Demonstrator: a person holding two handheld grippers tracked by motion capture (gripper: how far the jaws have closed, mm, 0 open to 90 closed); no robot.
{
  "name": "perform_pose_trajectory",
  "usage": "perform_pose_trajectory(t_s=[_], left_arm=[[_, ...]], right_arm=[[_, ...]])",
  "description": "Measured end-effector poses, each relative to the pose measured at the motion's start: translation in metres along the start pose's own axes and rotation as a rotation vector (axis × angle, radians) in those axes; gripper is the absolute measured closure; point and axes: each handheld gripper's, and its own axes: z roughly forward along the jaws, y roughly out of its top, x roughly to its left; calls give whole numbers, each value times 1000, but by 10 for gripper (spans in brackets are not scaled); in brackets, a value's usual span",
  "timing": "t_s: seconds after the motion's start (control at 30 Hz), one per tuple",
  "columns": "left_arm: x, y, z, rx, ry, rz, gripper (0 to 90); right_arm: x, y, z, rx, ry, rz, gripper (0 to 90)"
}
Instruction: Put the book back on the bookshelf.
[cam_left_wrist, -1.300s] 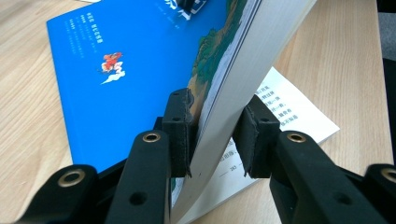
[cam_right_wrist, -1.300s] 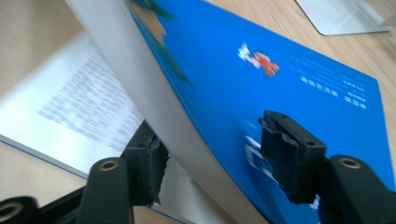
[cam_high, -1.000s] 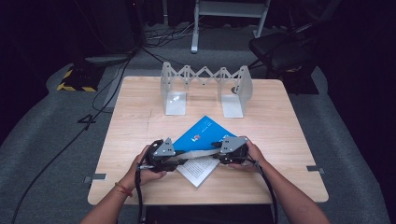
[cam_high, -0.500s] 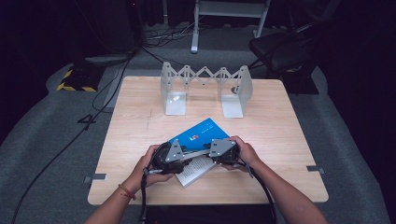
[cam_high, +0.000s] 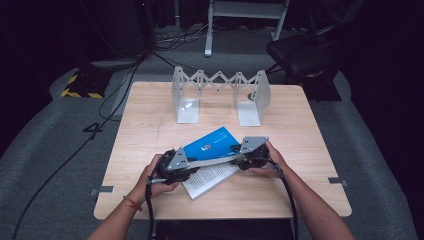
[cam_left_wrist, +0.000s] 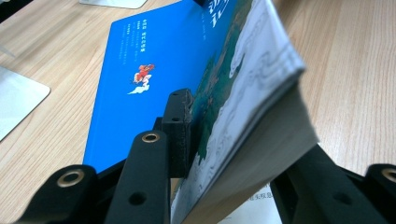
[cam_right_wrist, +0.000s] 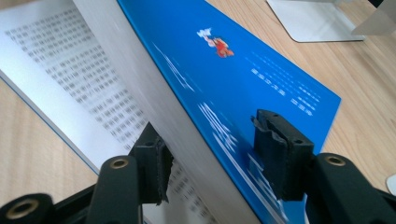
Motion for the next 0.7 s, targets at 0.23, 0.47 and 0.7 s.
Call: perform_pose_trajectory(t_s=[0.23, 0.47, 0.7], left_arm=[[11, -4, -6, -4, -11, -14, 677], [15, -5, -12, 26, 1, -53, 593], [-5, 15, -24, 4, 41, -54, 360]], right_arm=[[1, -5, 2, -6, -66, -85, 575], [14, 4, 1, 19, -120, -160, 659], [26, 19, -2, 58, -151, -219, 697]])
